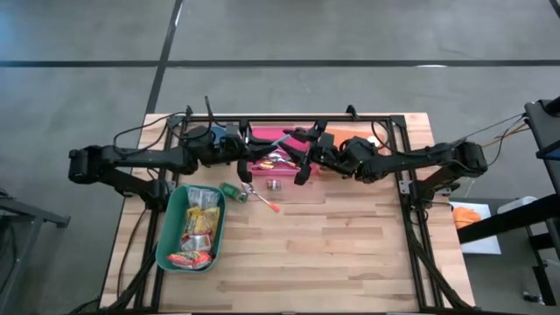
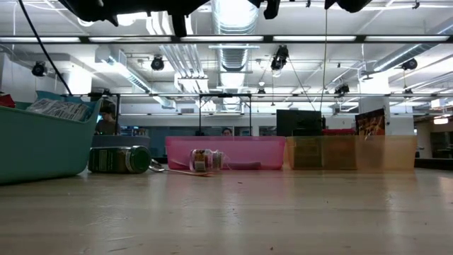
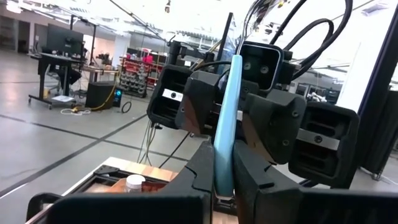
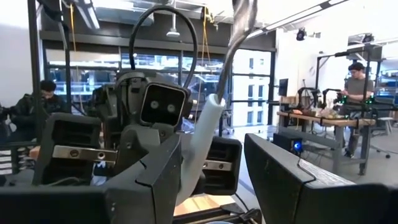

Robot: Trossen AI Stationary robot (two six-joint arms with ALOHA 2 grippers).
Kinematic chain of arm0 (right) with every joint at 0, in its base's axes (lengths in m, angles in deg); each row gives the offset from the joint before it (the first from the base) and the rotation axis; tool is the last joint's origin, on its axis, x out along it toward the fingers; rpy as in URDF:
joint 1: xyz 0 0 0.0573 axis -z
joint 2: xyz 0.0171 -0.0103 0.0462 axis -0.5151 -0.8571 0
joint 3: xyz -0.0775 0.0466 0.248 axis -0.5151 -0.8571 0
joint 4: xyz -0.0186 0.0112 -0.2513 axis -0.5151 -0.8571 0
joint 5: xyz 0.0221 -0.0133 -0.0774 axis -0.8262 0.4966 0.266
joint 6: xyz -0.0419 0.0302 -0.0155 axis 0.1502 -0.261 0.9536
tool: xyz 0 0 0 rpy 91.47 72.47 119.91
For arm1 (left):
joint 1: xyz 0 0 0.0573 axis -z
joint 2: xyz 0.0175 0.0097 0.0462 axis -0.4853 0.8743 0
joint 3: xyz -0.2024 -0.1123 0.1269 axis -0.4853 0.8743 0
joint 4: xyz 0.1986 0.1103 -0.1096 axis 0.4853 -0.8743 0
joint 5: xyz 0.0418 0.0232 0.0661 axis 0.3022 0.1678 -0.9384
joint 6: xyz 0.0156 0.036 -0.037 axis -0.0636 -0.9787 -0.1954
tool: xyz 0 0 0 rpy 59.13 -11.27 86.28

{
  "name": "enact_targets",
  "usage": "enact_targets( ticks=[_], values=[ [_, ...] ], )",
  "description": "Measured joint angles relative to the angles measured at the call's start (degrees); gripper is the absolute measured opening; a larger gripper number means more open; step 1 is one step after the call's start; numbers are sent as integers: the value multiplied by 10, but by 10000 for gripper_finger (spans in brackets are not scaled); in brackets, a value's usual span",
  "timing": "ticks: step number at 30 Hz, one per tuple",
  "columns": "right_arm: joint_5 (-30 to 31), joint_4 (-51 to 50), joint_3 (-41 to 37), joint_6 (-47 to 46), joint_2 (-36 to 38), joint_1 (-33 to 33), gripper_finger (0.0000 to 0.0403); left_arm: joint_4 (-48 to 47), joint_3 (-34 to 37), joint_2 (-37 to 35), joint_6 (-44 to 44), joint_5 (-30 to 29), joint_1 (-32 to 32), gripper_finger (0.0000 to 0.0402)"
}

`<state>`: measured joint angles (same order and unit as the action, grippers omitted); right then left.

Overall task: Pick & Place Food Item
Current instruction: Put the blue spoon into the pink bin

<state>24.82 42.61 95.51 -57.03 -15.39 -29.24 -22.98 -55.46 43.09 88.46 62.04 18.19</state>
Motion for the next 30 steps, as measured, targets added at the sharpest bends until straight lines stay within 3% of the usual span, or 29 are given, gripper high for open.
enact_targets(
  ticks=[7, 12, 14, 22, 30],
  values=[
    [-1, -22, 12, -1, 0, 0, 159, -1, 0, 0, 0, 0, 0, 20],
    [-28, -56, 31, 5, 0, 0, 67, -5, 0, 0, -3, 0, -1, 21],
    [-47, -70, 40, 5, 0, 1, 30, -8, 0, -1, -11, -3, -1, 38],
    [-47, -148, 73, 2, -1, 1, 25, -65, 0, -1, -27, -13, -4, 149],
    [-45, -294, 143, 45, -1, 2, 25, -191, 0, -1, -21, -11, -4, 214]
  ],
)
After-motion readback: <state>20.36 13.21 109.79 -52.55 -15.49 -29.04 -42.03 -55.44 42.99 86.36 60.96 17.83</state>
